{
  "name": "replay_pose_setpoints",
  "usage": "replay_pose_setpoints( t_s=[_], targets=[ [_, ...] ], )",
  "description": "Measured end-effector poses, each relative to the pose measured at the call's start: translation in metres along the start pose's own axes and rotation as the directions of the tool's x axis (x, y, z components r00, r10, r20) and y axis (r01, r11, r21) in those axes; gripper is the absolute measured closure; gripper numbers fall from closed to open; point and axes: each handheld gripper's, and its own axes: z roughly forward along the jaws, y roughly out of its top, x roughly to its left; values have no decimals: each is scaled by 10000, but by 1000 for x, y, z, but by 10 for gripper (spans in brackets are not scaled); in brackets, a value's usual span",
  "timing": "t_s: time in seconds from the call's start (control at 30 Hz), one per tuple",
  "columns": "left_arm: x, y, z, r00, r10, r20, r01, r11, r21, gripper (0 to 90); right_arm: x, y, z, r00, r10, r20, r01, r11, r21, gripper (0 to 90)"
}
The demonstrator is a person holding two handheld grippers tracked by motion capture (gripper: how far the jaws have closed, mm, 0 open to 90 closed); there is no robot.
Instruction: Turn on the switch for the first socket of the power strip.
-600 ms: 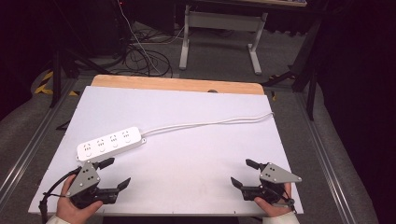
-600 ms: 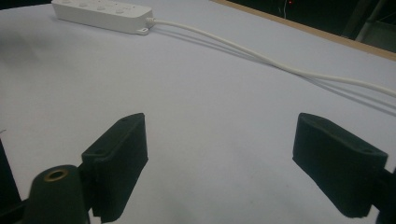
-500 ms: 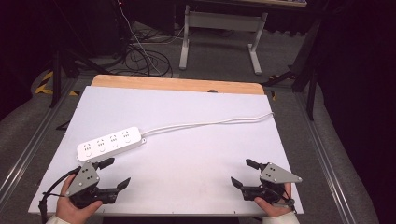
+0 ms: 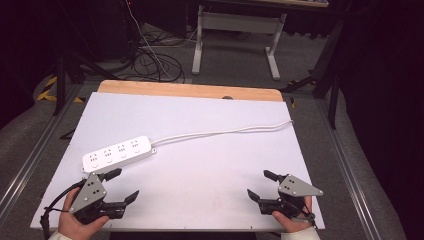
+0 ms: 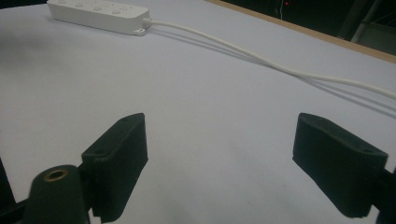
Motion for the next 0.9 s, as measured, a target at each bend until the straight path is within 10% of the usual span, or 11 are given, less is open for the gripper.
replay_pose_setpoints(
  t_s=[0.9],
  targets=[
    [8, 27, -5, 9983, -468, 335, 455, 9982, 387, 209, 0, -2, 3, 10000, -47, 5, 47, 9999, 145, 182]
  ],
)
